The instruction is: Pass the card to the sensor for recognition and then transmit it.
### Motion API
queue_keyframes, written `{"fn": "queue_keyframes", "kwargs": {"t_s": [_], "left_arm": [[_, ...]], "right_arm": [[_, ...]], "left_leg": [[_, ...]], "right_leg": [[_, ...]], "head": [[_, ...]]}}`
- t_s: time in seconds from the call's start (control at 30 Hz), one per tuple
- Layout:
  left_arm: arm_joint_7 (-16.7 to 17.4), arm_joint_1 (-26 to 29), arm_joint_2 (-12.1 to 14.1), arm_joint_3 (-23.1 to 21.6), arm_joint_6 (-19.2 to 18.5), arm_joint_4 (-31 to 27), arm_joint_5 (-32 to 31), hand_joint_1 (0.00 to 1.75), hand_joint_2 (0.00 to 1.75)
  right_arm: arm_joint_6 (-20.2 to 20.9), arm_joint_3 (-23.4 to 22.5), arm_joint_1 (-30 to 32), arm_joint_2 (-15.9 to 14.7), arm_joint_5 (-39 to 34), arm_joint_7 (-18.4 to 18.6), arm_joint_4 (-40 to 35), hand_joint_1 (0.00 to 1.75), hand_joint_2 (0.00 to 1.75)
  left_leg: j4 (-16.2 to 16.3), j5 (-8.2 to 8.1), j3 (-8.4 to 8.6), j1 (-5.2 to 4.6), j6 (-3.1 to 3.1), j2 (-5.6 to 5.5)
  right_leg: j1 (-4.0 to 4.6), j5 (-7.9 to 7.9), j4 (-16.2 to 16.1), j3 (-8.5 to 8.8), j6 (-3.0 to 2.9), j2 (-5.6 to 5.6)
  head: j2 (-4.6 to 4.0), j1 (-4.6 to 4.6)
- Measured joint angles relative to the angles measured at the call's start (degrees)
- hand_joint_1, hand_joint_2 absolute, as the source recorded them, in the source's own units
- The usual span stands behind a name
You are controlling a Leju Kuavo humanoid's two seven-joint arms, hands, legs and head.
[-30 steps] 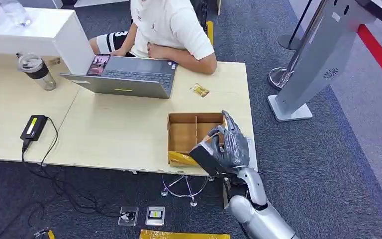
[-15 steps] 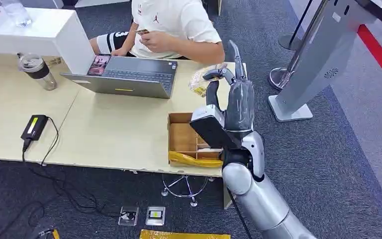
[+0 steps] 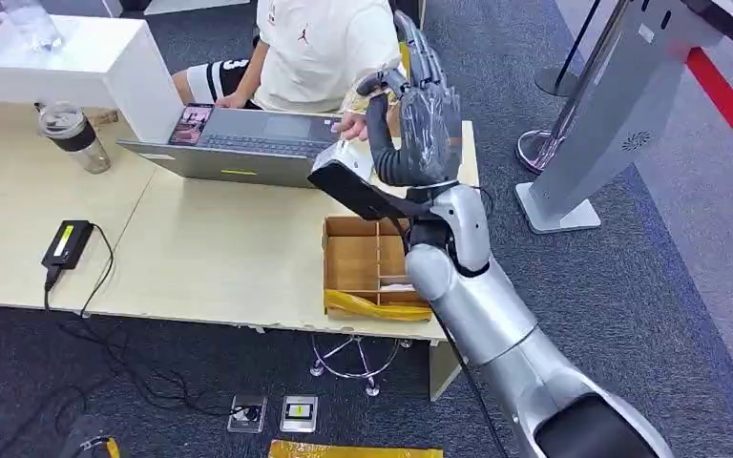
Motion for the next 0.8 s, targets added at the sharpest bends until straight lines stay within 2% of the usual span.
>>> {"fn": "queue_keyframes", "kwargs": {"t_s": [0.07, 0.13, 0.23, 0.3, 0.43, 0.47, 0.63, 0.8], "left_arm": [[-0.07, 0.03, -1.5, -0.04, 0.54, 0.28, -0.19, 0.0, 1.75], [-0.07, 0.07, -1.33, -0.52, -2.83, 0.46, -1.5, 0.0, 1.75], [-0.07, 0.07, 0.98, -1.16, -8.54, 0.33, -2.97, 0.0, 1.75], [-0.07, 0.28, 2.09, -1.57, -10.63, 0.02, -3.54, 0.0, 1.75], [-0.07, 0.79, 2.88, -2.45, -11.24, -0.59, -4.41, 0.0, 1.75], [-0.07, 0.89, 2.99, -2.51, -11.18, -0.68, -4.57, 0.0, 1.75], [-0.07, 1.29, 4.01, -3.59, -11.07, -1.4, -5.14, 0.0, 1.75], [-0.07, 1.49, 4.16, -3.91, -11.02, -1.68, -5.6, 0.0, 1.75]], "right_arm": [[2.37, 0.22, -2.52, -0.18, 3.78, 3.82, 5.15, 1.75, 1.75], [3.86, 0.75, -4.63, -0.33, 6.82, 7.35, 9.33, 1.75, 1.75], [4.94, 0.9, -7.0, -0.53, 9.97, 10.97, 14.13, 1.75, 1.75], [5.13, 0.9, -8.26, -0.92, 11.39, 12.11, 15.95, 1.75, 1.75], [5.48, 0.92, -9.84, -1.9, 13.37, 13.26, 19.5, 1.75, 1.75], [5.53, 0.92, -10.09, -2.14, 13.81, 13.44, 19.97, 0.03, 1.75], [5.35, 0.99, -11.02, -2.73, 15.93, 14.11, 22.7, 0.0, 1.75], [2.99, 0.85, -11.09, -3.24, 16.19, 13.22, 24.16, 0.0, 1.75]], "left_leg": [[0.0, 0.04, -0.05, 0.0, 0.05, -0.12], [0.01, 0.04, -0.08, 0.02, 0.04, -0.13], [0.02, 0.03, -0.06, 0.03, 0.04, -0.12], [0.01, 0.03, -0.06, 0.04, 0.04, -0.12], [0.01, 0.03, -0.07, 0.07, 0.04, -0.12], [0.01, 0.03, -0.07, 0.07, 0.04, -0.11], [0.02, 0.03, -0.04, 0.04, 0.04, -0.09], [0.02, 0.03, -0.04, 0.04, 0.04, -0.07]], "right_leg": [[0.01, 0.0, 0.0, 0.01, 0.0, -0.09], [0.02, 0.01, 0.0, -0.03, -0.01, -0.08], [0.03, 0.01, 0.0, -0.08, -0.01, -0.06], [0.04, 0.0, 0.01, -0.1, -0.02, -0.04], [0.08, -0.01, 0.01, -0.09, -0.03, -0.04], [0.08, -0.01, 0.01, -0.09, -0.03, -0.03], [0.06, 0.01, 0.01, -0.08, -0.02, -0.01], [0.06, 0.01, 0.0, -0.09, -0.02, 0.01]], "head": [[0.0, 0.07], [0.0, 0.06], [0.0, -0.02], [0.0, -0.04], [0.0, 0.0], [0.0, 0.02], [0.0, -0.02], [0.0, -0.02]]}}
